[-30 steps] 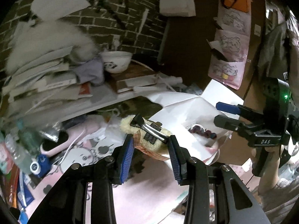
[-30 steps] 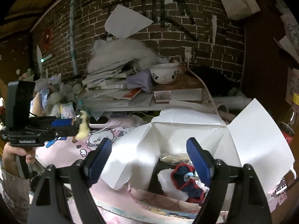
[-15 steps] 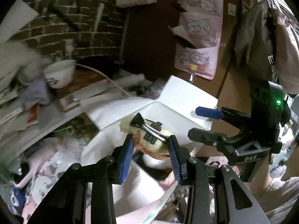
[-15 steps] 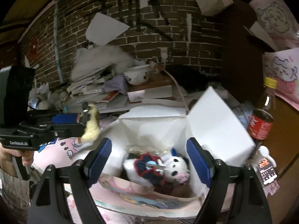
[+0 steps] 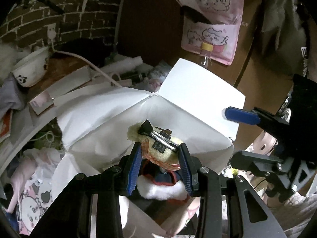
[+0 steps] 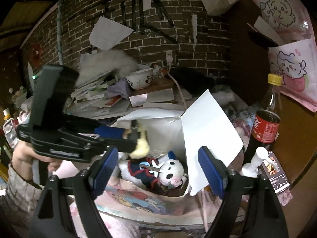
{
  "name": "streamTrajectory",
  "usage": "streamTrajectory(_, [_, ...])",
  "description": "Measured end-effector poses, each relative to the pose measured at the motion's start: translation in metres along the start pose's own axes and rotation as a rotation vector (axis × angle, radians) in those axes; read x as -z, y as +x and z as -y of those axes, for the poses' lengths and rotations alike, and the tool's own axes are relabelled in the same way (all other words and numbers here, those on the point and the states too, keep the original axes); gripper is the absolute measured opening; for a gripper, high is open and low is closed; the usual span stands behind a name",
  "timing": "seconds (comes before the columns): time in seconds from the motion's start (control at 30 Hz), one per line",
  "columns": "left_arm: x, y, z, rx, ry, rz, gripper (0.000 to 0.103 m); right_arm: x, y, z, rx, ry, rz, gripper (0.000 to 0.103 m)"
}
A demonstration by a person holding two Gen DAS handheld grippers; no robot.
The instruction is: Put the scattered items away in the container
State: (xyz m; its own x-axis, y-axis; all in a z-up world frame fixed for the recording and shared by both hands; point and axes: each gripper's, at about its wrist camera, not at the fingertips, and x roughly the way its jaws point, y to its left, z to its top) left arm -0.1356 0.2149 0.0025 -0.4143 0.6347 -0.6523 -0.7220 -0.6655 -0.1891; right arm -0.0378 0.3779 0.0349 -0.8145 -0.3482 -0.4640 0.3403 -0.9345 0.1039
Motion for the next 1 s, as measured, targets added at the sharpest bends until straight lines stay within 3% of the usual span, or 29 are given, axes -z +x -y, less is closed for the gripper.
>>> streamTrajectory(0.13, [-0.003, 0.007, 0.005, -0.034, 0.018, -0.017, 0.034, 0.001, -0.003, 0.0, -0.005, -0.011, 0.009, 0.081])
streamTrajectory(0.27, [-0.003, 0.008, 0.007, -0.046, 0.023, -0.017, 0.045, 0.0, -0.004, -0.004, -0.009, -0.035, 0.007, 0.081])
streamTrajectory(0.33, [-0.003, 0.005, 0.007, -0.059, 0.018, -0.003, 0.069, -0.001, -0.004, -0.005, -0.005, -0.042, 0.006, 0.081])
streamTrajectory(0.5, [-0.003, -0.013, 0.001, -0.092, -0.009, 0.046, 0.087, -0.002, -0.005, -0.008, -0.009, -0.043, 0.009, 0.082])
streamTrajectory(0.73, [0.012, -0.051, -0.002, -0.219, -0.023, 0.127, 0.097, -0.004, -0.002, -0.016, -0.006, -0.045, 0.002, 0.083])
streamTrajectory(0.87, [0.026, -0.076, -0.007, -0.254, -0.057, 0.172, 0.101, -0.005, 0.001, -0.024, 0.038, -0.024, 0.03, 0.101])
streamTrajectory(1.0, [0.042, -0.095, -0.016, -0.303, -0.115, 0.174, 0.103, -0.011, 0.003, -0.037, 0.042, -0.021, 0.047, 0.103])
